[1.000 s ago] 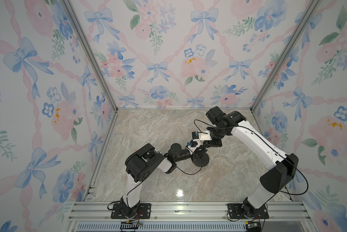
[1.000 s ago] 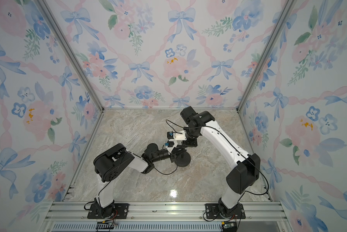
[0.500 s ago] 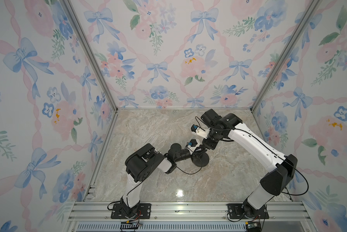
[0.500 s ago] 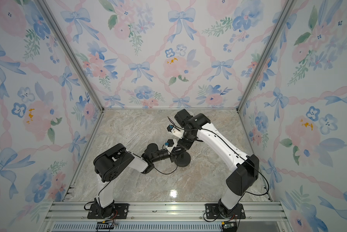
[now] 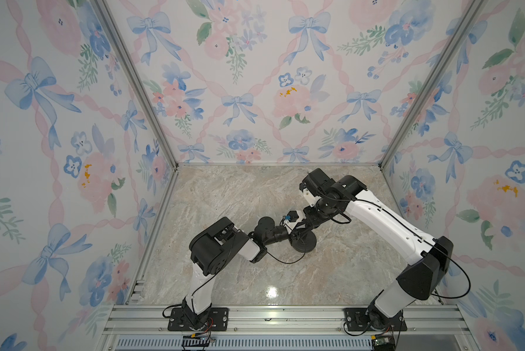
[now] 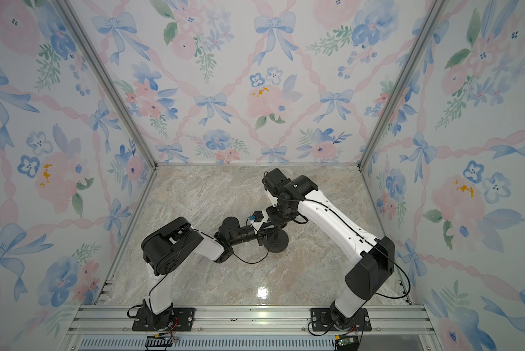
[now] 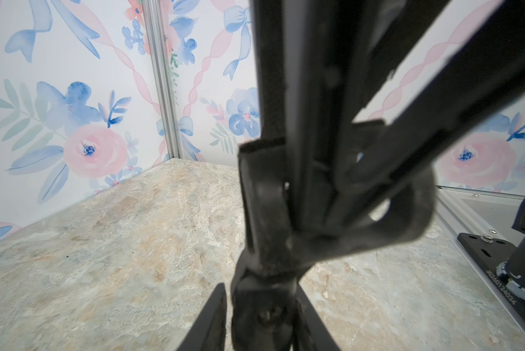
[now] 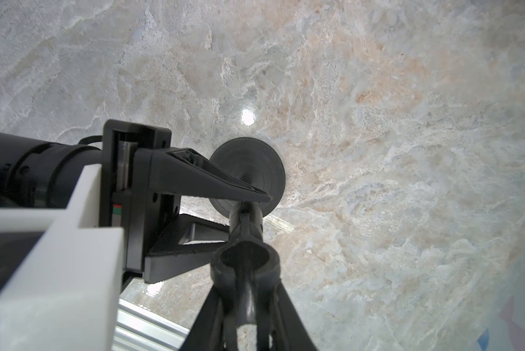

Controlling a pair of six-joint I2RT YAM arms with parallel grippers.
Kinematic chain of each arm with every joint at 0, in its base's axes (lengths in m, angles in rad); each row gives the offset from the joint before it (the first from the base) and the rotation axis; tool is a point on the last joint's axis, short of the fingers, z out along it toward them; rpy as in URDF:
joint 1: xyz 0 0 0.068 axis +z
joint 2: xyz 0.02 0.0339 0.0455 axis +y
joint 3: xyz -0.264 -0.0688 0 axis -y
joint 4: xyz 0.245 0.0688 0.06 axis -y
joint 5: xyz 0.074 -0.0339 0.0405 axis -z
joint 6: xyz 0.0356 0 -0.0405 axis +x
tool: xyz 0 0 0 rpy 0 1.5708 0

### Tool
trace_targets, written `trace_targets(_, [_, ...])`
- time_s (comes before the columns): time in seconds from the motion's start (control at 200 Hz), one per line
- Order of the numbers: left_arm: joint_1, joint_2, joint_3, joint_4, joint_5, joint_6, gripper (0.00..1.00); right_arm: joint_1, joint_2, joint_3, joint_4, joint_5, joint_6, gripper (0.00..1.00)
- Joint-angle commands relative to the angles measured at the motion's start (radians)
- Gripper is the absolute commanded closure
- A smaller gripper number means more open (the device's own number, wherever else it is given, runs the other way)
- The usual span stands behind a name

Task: Assemble a microphone stand
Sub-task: Screw the microphone stand pole into the microphone stand base.

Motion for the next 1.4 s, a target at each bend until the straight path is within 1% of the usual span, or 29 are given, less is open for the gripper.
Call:
trace_targets(0.0, [0.014, -0.015, 0.019, -0.004, -0.053, -0.018, 0.64, 0.013, 0.091, -0.037, -0.025, -0.094, 0.151, 0.75])
trace_targets(0.12, [0.013, -0.016, 0.020, -0.005, -0.054, -0.018, 0.64, 0.009, 0.096, -0.025, -0.031, -0.116, 0.193, 0.75])
trace_targets(0.15, [0.013, -0.016, 0.021, -0.004, -0.051, -0.017, 0.67, 0.009, 0.094, -0.026, -0.032, -0.117, 0.200, 0.75])
trace_targets(0.205, [0.012, -0.011, 0.022, -0.005, -0.040, -0.010, 0.76, 0.008, 0.088, -0.028, -0.031, -0.121, 0.196, 0.74])
trace_targets(0.275, [0.012, -0.013, 0.020, -0.004, -0.028, 0.001, 0.85, 0.007, 0.071, -0.023, -0.029, -0.116, 0.170, 0.65])
trace_targets(0.365, [0.013, -0.007, 0.017, -0.004, -0.018, 0.008, 0.90, -0.001, 0.031, -0.006, -0.021, -0.097, 0.076, 0.54])
trace_targets(0.39, [0.012, -0.006, 0.018, -0.003, -0.016, 0.008, 0.90, -0.005, 0.019, 0.001, -0.021, -0.093, 0.041, 0.47])
trace_targets(0.42, [0.012, -0.005, 0.016, -0.005, -0.016, 0.009, 0.91, -0.009, 0.005, 0.010, -0.018, -0.091, -0.013, 0.36])
trace_targets(0.46, [0.013, -0.003, 0.016, -0.004, -0.014, 0.011, 0.92, -0.017, -0.026, 0.021, -0.010, -0.089, -0.075, 0.29])
trace_targets(0.465, [0.013, -0.006, 0.016, -0.005, -0.012, 0.011, 0.92, -0.018, -0.030, 0.023, -0.009, -0.089, -0.082, 0.25])
trace_targets(0.47, [0.013, -0.004, 0.016, -0.004, -0.011, 0.010, 0.92, -0.019, -0.033, 0.024, -0.008, -0.089, -0.089, 0.13])
trace_targets(0.475, [0.013, -0.003, 0.016, -0.004, -0.010, 0.011, 0.92, -0.021, -0.036, 0.026, -0.007, -0.090, -0.097, 0.06])
trace_targets(0.48, [0.013, -0.003, 0.016, -0.004, -0.009, 0.012, 0.92, -0.022, -0.039, 0.027, -0.006, -0.090, -0.104, 0.02])
trace_targets(0.49, [0.013, -0.003, 0.016, -0.003, -0.008, 0.013, 0.92, -0.025, -0.044, 0.030, -0.003, -0.092, -0.118, 0.00])
trace_targets(0.56, [0.013, -0.002, 0.017, -0.004, -0.005, 0.014, 0.92, -0.041, -0.081, 0.050, 0.025, -0.101, -0.236, 0.01])
trace_targets(0.63, [0.013, -0.005, 0.016, -0.005, -0.005, 0.016, 0.92, -0.049, -0.126, 0.042, 0.091, -0.079, -0.392, 0.01])
trace_targets(0.69, [0.013, -0.002, 0.019, -0.004, 0.002, 0.013, 0.92, -0.060, -0.176, 0.001, 0.173, -0.065, -0.503, 0.01])
trace_targets(0.74, [0.013, 0.000, 0.019, -0.004, 0.006, 0.011, 0.92, -0.064, -0.224, -0.076, 0.259, -0.079, -0.616, 0.01])
trace_targets(0.79, [0.013, 0.001, 0.019, -0.005, 0.011, 0.009, 0.92, -0.063, -0.266, -0.158, 0.324, -0.131, -0.793, 0.01])
trace_targets(0.855, [0.013, -0.001, 0.017, -0.004, 0.026, 0.011, 0.92, -0.063, -0.295, -0.230, 0.295, -0.259, -1.115, 0.01])
trace_targets(0.905, [0.013, 0.001, 0.017, -0.004, 0.033, 0.011, 0.92, -0.072, -0.270, -0.225, 0.233, -0.312, -1.239, 0.01])
trace_targets(0.965, [0.013, 0.003, 0.018, -0.004, 0.043, 0.011, 0.92, -0.111, -0.184, -0.123, 0.113, -0.376, -1.281, 0.00])
trace_targets(0.995, [0.013, 0.005, 0.020, -0.004, 0.047, 0.009, 0.92, -0.126, -0.133, -0.061, 0.041, -0.403, -1.311, 0.02])
trace_targets(1.04, [0.012, 0.007, 0.023, -0.004, 0.058, 0.007, 0.92, -0.132, -0.070, 0.005, -0.044, -0.391, -1.350, 0.03])
trace_targets(1.12, [0.013, 0.013, 0.028, -0.004, 0.065, 0.003, 0.92, -0.124, -0.016, 0.029, -0.049, -0.337, -1.381, 0.03])
trace_targets(1.185, [0.012, 0.015, 0.032, -0.003, 0.077, 0.003, 0.91, -0.126, 0.014, 0.041, -0.044, -0.336, -1.382, 0.03])
trace_targets(1.315, [0.014, 0.014, 0.032, -0.004, 0.091, 0.006, 0.91, -0.134, 0.093, 0.106, -0.121, -0.334, -1.378, 0.04])
trace_targets(1.36, [0.014, 0.015, 0.031, -0.004, 0.095, 0.006, 0.91, -0.137, 0.106, 0.112, -0.129, -0.338, -1.367, 0.10])
trace_targets(1.395, [0.016, 0.014, 0.031, -0.004, 0.096, 0.005, 0.90, -0.140, 0.117, 0.120, -0.132, -0.344, -1.355, 0.17])
